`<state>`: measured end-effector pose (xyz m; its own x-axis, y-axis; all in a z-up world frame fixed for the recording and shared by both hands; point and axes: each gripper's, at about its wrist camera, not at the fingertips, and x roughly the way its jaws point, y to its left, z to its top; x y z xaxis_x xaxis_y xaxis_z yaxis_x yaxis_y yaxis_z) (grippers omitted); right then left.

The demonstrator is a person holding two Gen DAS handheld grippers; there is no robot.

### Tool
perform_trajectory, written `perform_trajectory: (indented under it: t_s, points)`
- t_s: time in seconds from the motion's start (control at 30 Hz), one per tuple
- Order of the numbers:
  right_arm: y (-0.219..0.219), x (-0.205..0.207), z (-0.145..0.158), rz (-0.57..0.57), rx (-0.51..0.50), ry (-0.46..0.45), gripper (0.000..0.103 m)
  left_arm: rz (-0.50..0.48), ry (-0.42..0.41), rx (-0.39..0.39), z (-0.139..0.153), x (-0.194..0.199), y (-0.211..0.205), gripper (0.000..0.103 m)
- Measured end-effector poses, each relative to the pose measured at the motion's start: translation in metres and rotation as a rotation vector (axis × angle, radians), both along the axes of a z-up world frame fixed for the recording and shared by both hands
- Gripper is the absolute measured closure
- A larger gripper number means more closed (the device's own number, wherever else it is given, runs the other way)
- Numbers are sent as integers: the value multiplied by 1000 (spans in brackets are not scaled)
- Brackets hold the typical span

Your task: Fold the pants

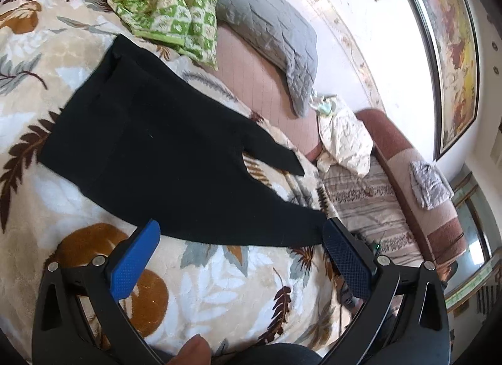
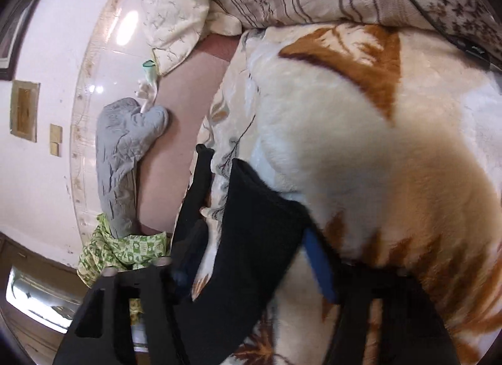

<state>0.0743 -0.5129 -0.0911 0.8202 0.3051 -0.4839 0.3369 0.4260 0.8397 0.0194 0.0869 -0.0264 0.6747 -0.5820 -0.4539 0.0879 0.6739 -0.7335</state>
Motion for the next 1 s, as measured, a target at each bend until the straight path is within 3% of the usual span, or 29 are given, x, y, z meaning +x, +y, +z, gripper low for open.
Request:
perform_trajectory:
  t_s: [0.1, 0.13, 0.23, 0.3, 0.37, 0.43, 0.5, 0.6, 0.63, 0.77, 0.9, 1.0]
  points:
    - [-14, -10, -14, 4, 16, -35, 95, 17, -26, -110, 2, -5, 24, 0]
    - [-17, -10, -19, 15, 17, -47, 98, 20, -20, -139, 0, -4, 33, 0]
    - [-17, -10, -20, 73, 5, -112, 97, 52, 22, -303, -17, -4, 73, 0]
    - [-15, -5, -19, 83, -25, -94, 96, 90, 81, -488, -40, -1, 101, 0]
    - [-12, 0, -16, 92, -61, -89, 96, 116, 119, -571, -52, 5, 114, 0]
    - [-10, 0, -15, 98, -87, -88, 96, 119, 148, -598, -61, 15, 115, 0]
    - [-10, -1, -15, 104, -94, -104, 95, 97, 175, -580, -63, 27, 109, 0]
    - [-10, -2, -15, 113, -98, -119, 93, 119, 197, -460, -63, 38, 102, 0]
    - [-10, -2, -15, 115, -102, -121, 93, 127, 205, -453, -64, 39, 103, 0]
    - [-7, -2, -14, 116, -128, -133, 92, 184, 256, -394, -66, 47, 100, 0]
    - [-5, -3, -13, 113, -147, -144, 90, 242, 303, -277, -61, 41, 93, 0]
    - [-5, -5, -13, 114, -151, -159, 87, 285, 311, -250, -69, 48, 94, 0]
